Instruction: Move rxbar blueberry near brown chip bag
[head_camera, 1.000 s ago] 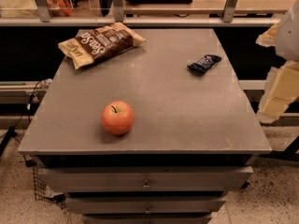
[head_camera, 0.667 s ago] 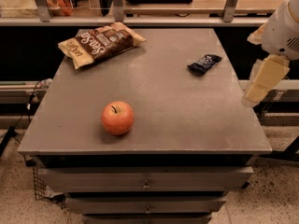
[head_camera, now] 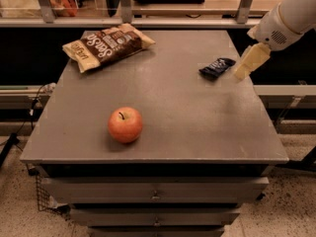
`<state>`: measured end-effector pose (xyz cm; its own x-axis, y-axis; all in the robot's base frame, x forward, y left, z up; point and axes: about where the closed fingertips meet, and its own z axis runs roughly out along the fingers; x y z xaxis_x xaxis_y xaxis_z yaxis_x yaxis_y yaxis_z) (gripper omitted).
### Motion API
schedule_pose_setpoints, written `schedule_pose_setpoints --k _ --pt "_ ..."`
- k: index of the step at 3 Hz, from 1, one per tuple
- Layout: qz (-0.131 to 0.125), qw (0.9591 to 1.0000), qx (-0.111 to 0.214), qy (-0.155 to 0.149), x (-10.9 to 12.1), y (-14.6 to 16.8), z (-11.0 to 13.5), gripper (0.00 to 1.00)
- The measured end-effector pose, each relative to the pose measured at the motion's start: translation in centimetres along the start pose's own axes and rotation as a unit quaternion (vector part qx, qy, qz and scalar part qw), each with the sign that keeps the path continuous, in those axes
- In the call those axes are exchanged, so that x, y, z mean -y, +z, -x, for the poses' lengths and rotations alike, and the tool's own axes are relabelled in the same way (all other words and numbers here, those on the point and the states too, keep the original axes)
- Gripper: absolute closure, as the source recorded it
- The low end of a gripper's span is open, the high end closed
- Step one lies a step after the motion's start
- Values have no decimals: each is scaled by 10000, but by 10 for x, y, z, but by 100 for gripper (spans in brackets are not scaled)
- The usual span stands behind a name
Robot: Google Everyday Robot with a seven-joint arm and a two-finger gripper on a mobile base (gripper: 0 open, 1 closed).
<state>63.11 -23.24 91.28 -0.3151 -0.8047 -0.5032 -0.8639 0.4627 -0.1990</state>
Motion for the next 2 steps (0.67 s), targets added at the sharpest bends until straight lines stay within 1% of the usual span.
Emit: schedule_pose_setpoints --k 1,2 --pt "-101 9985 310 429 43 29 -3 0" --pt "-134 9953 423 860 66 54 -10 0"
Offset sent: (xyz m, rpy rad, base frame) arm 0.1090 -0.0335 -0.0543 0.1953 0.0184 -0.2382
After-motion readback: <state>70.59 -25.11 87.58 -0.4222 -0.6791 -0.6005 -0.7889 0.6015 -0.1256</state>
